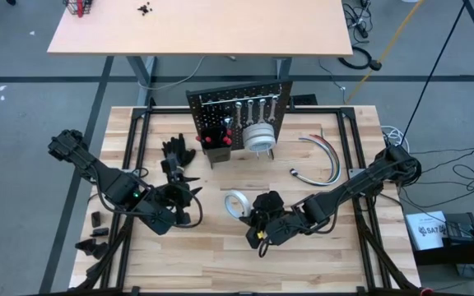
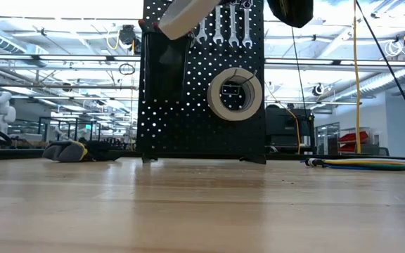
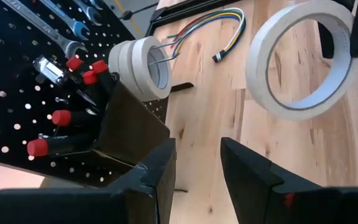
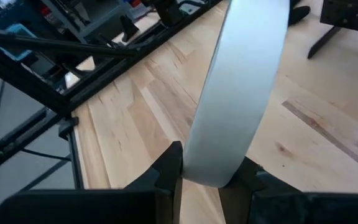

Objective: Hang tools onto peg board
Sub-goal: Hang the white masking tape on the peg board

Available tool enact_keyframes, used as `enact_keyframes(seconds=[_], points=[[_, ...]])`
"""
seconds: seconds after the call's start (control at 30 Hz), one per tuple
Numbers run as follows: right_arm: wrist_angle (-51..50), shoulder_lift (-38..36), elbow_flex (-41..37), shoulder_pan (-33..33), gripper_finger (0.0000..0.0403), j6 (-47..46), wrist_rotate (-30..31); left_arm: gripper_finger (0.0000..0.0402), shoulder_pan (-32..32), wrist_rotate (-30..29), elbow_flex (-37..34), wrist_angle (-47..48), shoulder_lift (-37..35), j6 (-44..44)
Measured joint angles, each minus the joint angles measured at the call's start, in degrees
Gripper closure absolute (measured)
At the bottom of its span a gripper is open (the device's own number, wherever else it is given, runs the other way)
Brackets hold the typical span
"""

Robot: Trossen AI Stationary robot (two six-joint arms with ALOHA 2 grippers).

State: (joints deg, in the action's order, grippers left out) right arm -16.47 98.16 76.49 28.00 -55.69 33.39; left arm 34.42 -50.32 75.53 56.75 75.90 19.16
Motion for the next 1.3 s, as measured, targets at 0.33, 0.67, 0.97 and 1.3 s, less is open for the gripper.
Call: enact_keyframes(seconds=[0.33,0.67,0.97,1.3], points=[[-3.2,-2.9,0.0,-0.3,0.0339,0.9,1.3,0.0272,-1.0,-0.7,0.0,0.0,0.0,0.1],[-5.7,-4.5,0.1,-0.1,0.0339,2.8,0.0,0.0272,-1.1,-0.7,0.0,-0.1,0.0,0.3],[-19.8,-10.2,0.0,0.2,0.0339,8.1,-5.6,0.0272,-1.1,1.5,0.0,-0.6,0.0,2.6],[-30.9,-11.9,0.0,-3.8,0.0339,34.8,-11.4,0.0272,-1.1,2.1,0.0,-0.7,0.0,3.1]])
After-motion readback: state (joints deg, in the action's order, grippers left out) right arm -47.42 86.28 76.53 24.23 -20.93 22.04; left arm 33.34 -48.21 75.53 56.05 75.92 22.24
